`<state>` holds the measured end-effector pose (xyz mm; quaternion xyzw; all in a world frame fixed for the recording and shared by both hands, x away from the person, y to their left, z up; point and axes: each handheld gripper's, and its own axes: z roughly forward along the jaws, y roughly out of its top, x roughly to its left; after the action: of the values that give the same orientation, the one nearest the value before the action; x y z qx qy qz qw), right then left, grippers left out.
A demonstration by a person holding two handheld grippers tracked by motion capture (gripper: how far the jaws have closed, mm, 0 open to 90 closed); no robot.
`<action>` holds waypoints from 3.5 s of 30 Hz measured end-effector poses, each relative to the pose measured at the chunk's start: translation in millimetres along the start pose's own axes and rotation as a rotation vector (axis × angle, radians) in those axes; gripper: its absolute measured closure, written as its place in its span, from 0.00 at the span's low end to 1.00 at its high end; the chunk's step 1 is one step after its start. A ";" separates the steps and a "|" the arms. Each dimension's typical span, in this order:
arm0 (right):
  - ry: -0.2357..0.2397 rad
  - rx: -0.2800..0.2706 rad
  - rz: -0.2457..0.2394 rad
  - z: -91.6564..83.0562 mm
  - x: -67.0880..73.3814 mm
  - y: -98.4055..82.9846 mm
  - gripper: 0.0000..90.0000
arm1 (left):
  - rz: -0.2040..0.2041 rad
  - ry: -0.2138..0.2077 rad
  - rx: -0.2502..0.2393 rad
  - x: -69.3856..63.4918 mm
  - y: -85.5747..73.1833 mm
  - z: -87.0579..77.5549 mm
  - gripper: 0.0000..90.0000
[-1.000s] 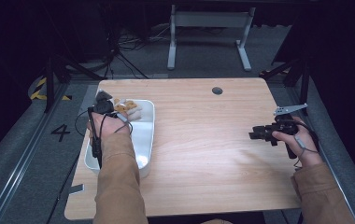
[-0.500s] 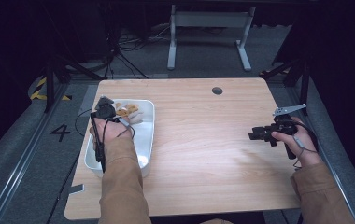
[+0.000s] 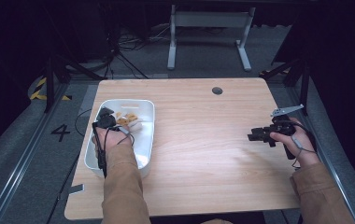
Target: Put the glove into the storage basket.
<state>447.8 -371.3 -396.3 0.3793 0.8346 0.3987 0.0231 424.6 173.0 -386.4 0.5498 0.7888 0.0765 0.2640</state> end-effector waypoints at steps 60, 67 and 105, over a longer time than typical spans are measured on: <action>0.029 -0.014 0.009 3.9 2.4 0.2 0.57 | 0.029 0.054 0.177 -13.8 -2.6 35.2 0.26; 0.030 -0.016 0.006 4.2 2.4 0.4 0.57 | 0.038 0.068 0.184 -15.6 -3.1 36.9 0.24; 0.021 -0.011 0.003 4.8 0.6 0.2 0.55 | 0.390 -0.266 -0.213 -33.8 16.9 -32.1 0.32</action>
<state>449.2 -367.7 -399.3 0.3760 0.8321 0.4073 0.0157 431.2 154.3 -340.9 0.6658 0.6136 0.1359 0.4021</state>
